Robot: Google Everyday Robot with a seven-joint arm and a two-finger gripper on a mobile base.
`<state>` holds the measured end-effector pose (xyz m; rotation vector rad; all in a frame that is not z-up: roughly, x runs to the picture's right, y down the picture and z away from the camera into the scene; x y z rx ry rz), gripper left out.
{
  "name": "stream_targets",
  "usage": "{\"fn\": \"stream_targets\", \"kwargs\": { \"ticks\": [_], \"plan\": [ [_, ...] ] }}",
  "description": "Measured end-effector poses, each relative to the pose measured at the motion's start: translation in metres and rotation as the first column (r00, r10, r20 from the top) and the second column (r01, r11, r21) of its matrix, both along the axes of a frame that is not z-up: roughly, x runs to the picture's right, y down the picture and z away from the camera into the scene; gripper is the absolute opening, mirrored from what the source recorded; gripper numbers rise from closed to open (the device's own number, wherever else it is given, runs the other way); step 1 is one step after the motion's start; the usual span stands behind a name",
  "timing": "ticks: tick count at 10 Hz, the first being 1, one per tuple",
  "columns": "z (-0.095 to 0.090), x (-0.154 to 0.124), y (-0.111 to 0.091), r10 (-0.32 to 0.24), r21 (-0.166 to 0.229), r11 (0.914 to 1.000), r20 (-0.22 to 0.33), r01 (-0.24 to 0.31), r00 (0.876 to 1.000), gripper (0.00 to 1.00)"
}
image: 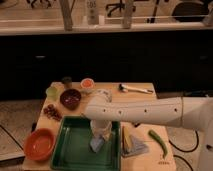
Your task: Place sponge in tray
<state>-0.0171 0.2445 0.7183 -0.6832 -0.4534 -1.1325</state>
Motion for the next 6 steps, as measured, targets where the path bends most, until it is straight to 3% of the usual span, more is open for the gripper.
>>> {"fn": "stream_targets", "kwargs": {
  "ticks": [3,5,6],
  "plan": [
    [-0.0003,-0.0059,0.0013,-0.014,0.002,0.9999,0.01,0.014,1.0,0.03],
    [-0.0006,-0.0083,0.0025,-0.023,0.001,0.9997,0.016,0.023,1.0,0.1],
    [-0.0013,-0.0117,0.0029,-0.029,0.001,0.9996,0.021,0.029,0.999,0.08]
  ]
}}
